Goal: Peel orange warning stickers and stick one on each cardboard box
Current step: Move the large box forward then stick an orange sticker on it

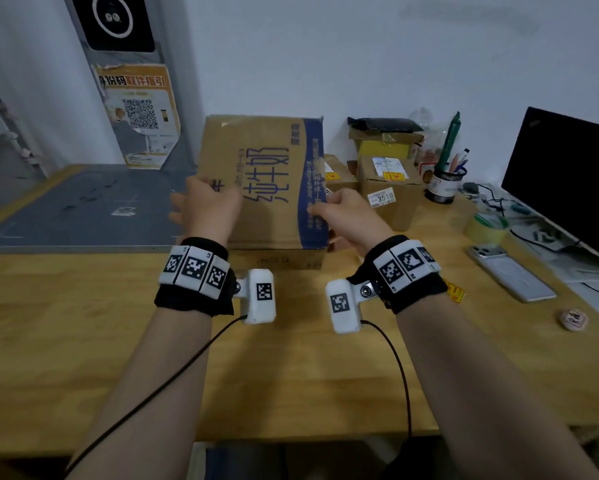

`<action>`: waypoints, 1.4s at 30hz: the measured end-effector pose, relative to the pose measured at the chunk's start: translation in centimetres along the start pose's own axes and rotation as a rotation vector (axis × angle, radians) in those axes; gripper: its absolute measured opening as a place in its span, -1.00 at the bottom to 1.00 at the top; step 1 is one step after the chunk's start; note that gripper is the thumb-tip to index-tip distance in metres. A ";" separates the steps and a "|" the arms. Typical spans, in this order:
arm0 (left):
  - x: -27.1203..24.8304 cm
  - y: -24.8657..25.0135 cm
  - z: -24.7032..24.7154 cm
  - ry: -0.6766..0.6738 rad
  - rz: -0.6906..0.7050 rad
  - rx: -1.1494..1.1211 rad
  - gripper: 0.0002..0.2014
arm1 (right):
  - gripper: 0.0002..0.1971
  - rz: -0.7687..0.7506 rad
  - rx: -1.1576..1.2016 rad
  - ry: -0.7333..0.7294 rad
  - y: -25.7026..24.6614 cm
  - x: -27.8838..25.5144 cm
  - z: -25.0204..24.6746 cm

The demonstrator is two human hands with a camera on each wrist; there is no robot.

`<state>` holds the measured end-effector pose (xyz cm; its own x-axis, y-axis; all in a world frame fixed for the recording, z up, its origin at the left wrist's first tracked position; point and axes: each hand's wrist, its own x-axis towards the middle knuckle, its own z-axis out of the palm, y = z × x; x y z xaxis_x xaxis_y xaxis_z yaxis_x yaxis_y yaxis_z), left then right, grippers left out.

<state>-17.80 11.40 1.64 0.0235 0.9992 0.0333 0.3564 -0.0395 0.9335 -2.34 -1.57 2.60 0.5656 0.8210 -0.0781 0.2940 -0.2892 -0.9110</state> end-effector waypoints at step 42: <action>-11.6 4.6 13.0 -0.487 0.272 -0.116 -0.80 | -0.67 0.279 -0.546 0.164 12.5 1.2 -14.1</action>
<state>-4.25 -0.54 0.93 0.5381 0.8321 0.1347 0.1735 -0.2656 0.9483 12.85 -11.13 -3.21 0.7757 0.6049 -0.1800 0.4447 -0.7262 -0.5244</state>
